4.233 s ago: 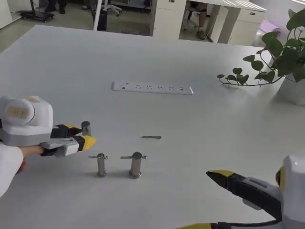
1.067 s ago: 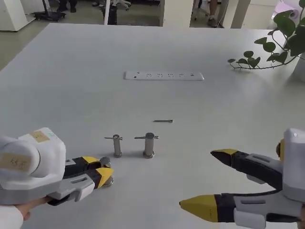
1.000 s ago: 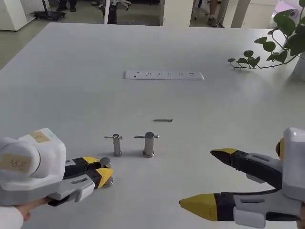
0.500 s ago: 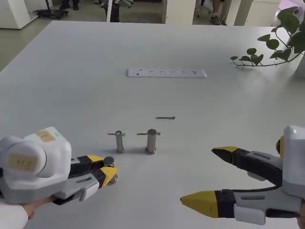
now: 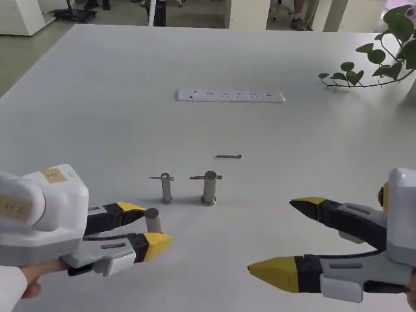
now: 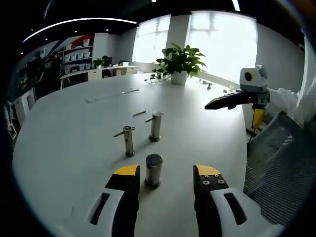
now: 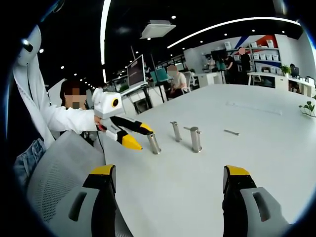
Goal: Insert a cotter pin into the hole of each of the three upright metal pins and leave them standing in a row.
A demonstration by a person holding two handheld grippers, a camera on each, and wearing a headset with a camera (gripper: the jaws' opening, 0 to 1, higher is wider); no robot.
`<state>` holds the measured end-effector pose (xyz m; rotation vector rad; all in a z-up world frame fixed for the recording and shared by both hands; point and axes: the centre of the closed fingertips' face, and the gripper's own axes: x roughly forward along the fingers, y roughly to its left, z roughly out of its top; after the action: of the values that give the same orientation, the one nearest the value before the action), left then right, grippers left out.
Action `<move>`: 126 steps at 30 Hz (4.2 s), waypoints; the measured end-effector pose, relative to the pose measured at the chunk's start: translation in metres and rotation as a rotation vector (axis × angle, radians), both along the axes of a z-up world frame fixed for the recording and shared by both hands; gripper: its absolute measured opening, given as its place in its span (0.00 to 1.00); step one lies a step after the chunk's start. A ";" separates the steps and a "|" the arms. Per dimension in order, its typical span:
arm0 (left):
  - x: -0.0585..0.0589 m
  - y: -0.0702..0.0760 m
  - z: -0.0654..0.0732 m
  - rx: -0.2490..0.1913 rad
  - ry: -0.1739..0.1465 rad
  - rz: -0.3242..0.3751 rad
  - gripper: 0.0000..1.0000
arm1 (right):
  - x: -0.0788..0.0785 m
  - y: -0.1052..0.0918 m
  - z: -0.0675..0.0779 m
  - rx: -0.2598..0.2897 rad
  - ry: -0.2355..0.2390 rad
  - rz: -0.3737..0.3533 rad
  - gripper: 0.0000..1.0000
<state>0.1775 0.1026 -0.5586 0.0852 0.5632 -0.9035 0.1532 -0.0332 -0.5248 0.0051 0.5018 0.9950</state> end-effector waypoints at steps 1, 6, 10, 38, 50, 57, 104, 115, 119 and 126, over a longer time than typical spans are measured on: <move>-0.002 0.001 0.000 0.002 -0.001 -0.009 0.47 | 0.000 0.000 0.000 -0.001 0.000 -0.001 0.88; -0.021 0.001 0.005 -0.079 0.072 -0.079 0.69 | -0.001 -0.002 -0.001 -0.006 0.005 -0.001 0.88; -0.024 0.009 0.012 -0.090 0.029 -0.080 0.74 | -0.002 -0.004 -0.002 -0.016 0.009 0.003 0.88; -0.042 0.029 0.017 -0.177 0.067 -0.094 0.99 | 0.026 -0.011 0.006 -0.173 -0.029 0.053 0.86; -0.047 0.034 0.008 -0.196 0.104 -0.069 0.99 | 0.072 -0.014 0.008 -0.348 -0.055 0.152 0.79; -0.050 0.037 0.006 -0.206 0.119 -0.052 0.99 | 0.107 -0.012 0.005 -0.444 -0.078 0.220 0.74; -0.046 0.047 -0.011 -0.195 0.165 0.009 0.94 | 0.214 0.017 -0.084 -0.777 0.042 0.412 0.21; -0.048 0.048 -0.011 -0.204 0.172 0.029 0.92 | 0.207 0.019 -0.083 -0.847 0.098 0.480 0.09; -0.046 0.047 -0.007 -0.219 0.166 0.036 0.92 | 0.213 0.017 -0.084 -0.877 0.083 0.483 0.00; -0.043 0.045 -0.001 -0.224 0.154 0.017 0.91 | 0.213 0.018 -0.087 -0.872 0.104 0.465 0.00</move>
<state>0.1343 0.1474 -0.5599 -0.1927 0.6010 -0.9561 0.3665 -0.0155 -0.6118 -0.8758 1.0303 1.1555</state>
